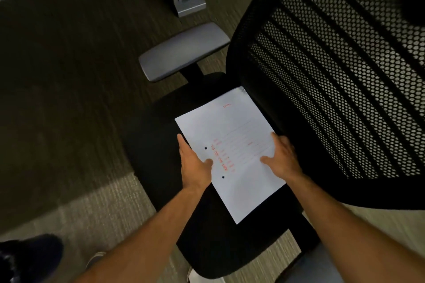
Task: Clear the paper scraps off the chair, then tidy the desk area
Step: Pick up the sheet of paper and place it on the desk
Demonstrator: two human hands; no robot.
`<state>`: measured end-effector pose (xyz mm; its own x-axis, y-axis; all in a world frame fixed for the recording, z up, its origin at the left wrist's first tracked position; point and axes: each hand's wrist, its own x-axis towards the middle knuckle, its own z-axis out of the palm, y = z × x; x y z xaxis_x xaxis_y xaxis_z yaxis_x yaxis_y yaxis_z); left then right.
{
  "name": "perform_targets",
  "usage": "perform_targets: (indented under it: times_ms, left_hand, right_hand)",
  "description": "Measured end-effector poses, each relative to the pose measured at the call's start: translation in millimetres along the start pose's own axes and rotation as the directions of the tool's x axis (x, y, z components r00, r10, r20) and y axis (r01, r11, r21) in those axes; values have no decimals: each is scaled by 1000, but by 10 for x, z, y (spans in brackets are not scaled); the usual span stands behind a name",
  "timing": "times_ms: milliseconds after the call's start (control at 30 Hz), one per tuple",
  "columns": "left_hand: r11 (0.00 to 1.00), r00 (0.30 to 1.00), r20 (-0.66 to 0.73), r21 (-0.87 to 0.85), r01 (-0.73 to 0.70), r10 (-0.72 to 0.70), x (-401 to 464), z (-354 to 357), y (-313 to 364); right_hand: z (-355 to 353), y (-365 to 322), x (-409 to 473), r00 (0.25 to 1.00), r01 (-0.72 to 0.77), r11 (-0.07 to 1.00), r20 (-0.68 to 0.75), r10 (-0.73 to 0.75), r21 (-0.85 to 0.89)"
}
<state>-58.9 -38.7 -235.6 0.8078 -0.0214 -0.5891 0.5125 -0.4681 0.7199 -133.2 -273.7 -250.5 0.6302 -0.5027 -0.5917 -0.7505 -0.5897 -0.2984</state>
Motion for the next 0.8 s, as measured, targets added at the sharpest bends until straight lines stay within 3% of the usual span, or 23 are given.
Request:
perform_targets:
  times_ms: [133, 400, 533, 800]
  left_hand:
    - [991, 994, 37, -78, 110, -107, -37, -199, -48]
    - [979, 998, 58, -201, 37, -26, -236, -1238, 19]
    - [971, 997, 72, -236, 25, -8, -417, -2097, 137]
    - [965, 993, 49, -247, -90, 105, -910, -4152, 791]
  right_hand:
    - [-22, -81, -126, 1000, -8, 1000, 2, 8, 0]
    - [0, -502, -769, 999, -17, 931, 40, 3, 365]
    - [25, -1062, -1295, 994, 17, 898, 92, -64, 439]
    - [-282, -2663, -2594, 964, 193, 835, 58, -259, 515]
